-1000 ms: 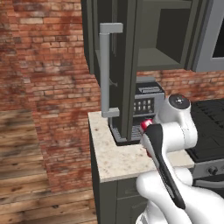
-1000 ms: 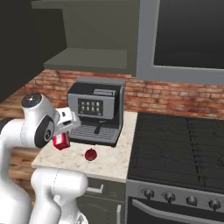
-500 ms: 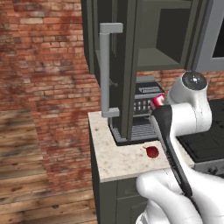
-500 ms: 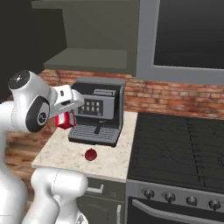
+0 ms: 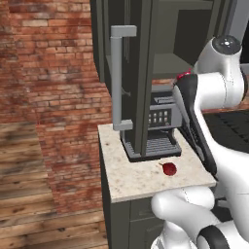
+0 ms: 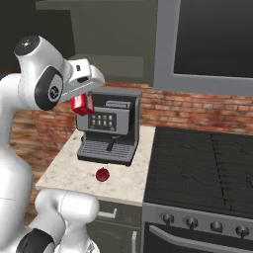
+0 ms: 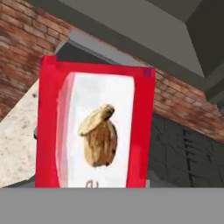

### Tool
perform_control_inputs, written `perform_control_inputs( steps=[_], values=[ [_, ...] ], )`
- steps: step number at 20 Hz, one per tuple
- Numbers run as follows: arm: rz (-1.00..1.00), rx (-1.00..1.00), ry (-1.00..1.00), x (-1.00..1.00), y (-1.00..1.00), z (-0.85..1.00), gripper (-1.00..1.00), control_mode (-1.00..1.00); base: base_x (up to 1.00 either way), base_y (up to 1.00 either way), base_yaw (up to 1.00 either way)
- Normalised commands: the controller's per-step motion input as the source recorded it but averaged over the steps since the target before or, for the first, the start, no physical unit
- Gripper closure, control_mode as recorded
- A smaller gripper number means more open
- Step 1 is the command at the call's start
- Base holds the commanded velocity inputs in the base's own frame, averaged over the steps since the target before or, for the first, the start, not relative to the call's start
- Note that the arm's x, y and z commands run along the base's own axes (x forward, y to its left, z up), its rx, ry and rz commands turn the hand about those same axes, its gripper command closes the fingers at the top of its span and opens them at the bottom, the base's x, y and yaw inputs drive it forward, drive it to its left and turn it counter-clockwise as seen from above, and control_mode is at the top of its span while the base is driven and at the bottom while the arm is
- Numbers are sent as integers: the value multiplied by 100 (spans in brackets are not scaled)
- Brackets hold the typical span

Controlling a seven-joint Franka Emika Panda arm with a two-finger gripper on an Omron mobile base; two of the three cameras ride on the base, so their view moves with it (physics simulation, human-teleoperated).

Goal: Pick the pear, boxed food from the counter and place them in the cabinet. Then close the cabinet.

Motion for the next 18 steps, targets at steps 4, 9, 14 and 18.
perform_control_inputs(
  steps=[4,9,14,18],
  values=[
    [0,1,0,95,-8,4,100,-100,0,0,0],
    [0,2,0,100,-12,-1,100,-100,0,0,0],
    [-1,0,0,91,-27,0,100,-100,0,0,0],
    [-2,0,0,89,-27,0,100,-100,0,0,0]
  ],
)
